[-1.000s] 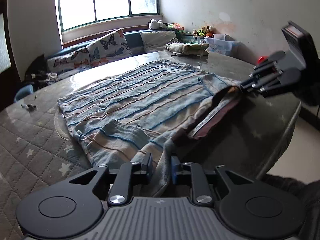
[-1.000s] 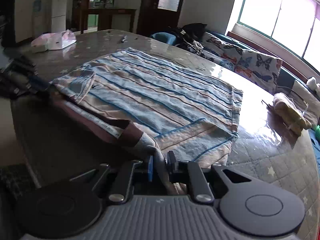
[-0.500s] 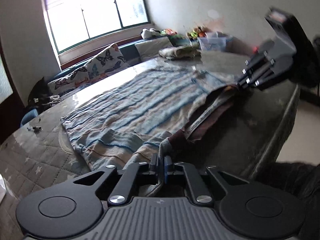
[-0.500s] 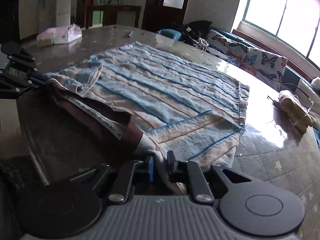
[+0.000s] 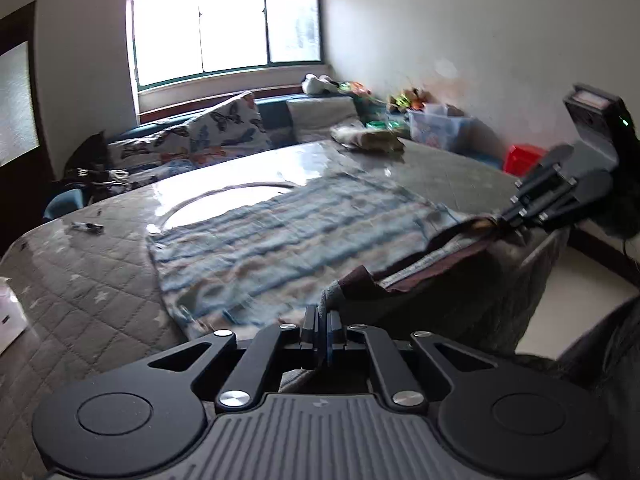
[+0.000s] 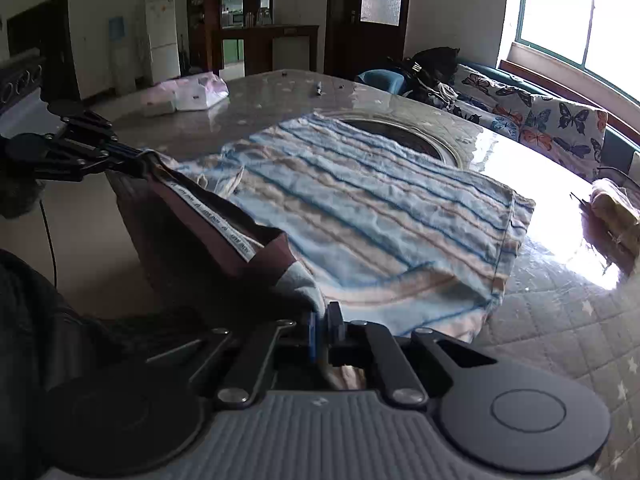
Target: Fold clothes
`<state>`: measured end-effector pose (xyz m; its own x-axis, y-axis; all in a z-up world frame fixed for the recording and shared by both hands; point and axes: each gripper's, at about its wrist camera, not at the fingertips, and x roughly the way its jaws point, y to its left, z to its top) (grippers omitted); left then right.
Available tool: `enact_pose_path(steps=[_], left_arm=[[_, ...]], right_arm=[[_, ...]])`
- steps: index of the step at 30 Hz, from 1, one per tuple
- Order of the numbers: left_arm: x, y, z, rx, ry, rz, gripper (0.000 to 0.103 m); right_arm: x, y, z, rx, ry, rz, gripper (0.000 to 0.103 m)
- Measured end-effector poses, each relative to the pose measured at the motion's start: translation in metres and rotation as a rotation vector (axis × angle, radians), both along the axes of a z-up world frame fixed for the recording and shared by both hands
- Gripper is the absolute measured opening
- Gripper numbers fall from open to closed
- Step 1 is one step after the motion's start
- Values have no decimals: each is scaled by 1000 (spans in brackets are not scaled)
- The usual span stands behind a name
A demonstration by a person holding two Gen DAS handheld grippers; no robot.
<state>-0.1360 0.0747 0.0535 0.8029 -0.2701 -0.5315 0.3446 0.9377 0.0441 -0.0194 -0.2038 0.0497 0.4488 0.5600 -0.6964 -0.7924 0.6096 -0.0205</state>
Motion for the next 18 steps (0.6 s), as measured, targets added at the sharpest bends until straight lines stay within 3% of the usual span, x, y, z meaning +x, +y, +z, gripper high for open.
enact_pose_path(steps=[5, 11, 18], left_arm=[[35, 8, 16, -33, -28, 48, 4], [108, 24, 42, -58, -50, 80, 4], [220, 47, 42, -21, -5, 125, 4]], right_arm=[[22, 5, 15, 42, -20, -39, 4], [76, 15, 40, 78, -35, -83, 4], [187, 43, 55, 70, -10, -130, 4]])
